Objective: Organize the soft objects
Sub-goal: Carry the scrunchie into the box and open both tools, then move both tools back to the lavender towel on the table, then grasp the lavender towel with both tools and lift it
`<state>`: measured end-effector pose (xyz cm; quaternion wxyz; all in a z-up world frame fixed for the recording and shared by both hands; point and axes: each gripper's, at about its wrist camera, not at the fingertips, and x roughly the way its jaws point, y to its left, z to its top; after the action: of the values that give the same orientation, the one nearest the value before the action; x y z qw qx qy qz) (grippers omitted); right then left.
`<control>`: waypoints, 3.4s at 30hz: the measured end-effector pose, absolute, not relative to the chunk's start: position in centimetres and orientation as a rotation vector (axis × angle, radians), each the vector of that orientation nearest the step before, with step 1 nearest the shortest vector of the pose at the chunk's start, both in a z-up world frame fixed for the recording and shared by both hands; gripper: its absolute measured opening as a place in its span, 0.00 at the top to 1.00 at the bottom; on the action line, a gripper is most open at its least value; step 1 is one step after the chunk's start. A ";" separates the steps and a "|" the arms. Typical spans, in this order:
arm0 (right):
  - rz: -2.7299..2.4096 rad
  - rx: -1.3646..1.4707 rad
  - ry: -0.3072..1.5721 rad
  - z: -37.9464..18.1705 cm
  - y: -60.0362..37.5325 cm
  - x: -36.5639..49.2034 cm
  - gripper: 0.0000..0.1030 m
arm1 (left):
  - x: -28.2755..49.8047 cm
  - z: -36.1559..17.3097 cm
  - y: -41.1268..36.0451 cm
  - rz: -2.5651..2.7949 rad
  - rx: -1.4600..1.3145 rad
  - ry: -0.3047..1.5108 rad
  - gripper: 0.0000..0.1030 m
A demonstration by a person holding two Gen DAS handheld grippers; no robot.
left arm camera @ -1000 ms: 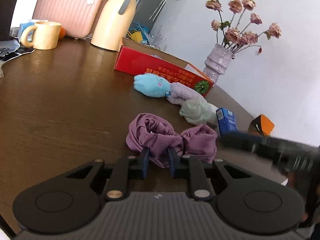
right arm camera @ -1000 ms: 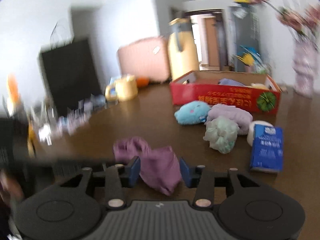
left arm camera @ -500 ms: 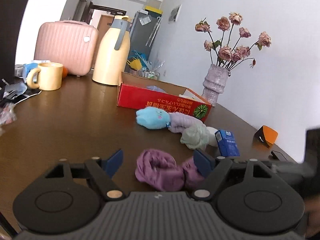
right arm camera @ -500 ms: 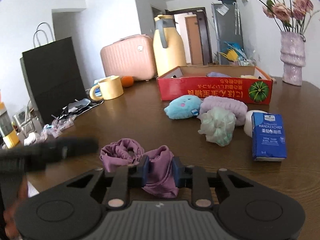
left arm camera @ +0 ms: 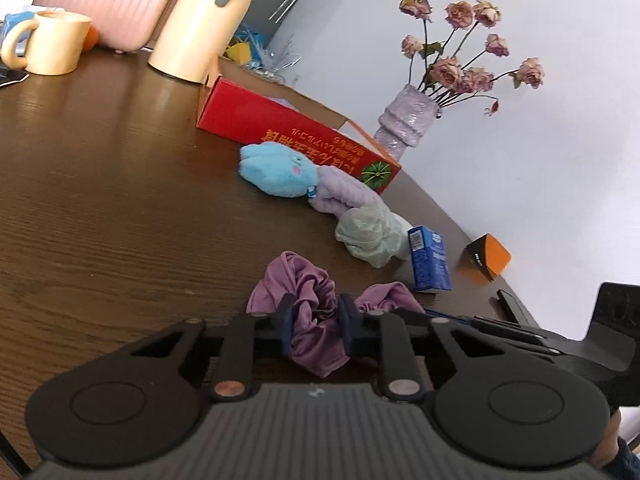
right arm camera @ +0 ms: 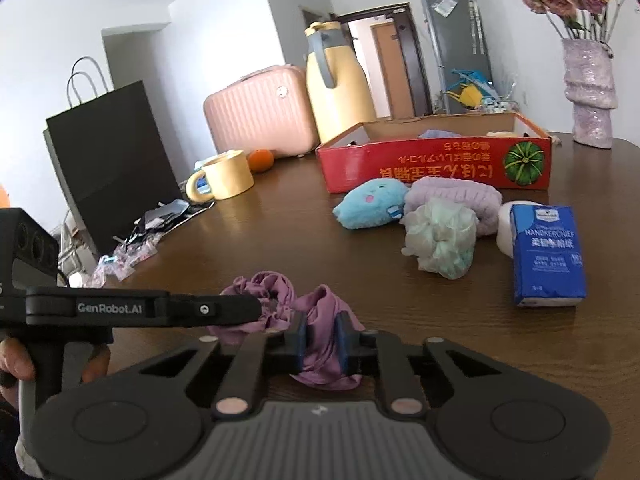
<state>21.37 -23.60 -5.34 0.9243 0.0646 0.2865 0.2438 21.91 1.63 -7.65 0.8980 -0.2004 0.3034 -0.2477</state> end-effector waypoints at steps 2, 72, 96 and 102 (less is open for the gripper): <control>0.507 0.143 0.593 -5.4 -23.9 21.6 0.92 | 22.0 -7.8 1.6 -0.526 -0.421 0.623 0.82; 0.354 0.165 0.435 2.4 -33.4 18.1 0.47 | 15.5 4.1 -3.4 -0.324 -0.029 0.365 0.18; 0.374 0.220 0.777 -3.6 -33.7 43.7 0.57 | 41.1 -4.1 -11.2 -0.491 -0.145 0.763 0.47; 0.440 0.257 0.832 -5.4 -33.2 46.0 0.75 | 42.7 -4.9 -10.6 -0.516 -0.218 0.798 0.75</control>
<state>45.96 -33.17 -5.43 0.8833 0.1233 0.3999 0.2114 42.70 -10.64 -4.89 0.8835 -0.1047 0.3832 -0.2481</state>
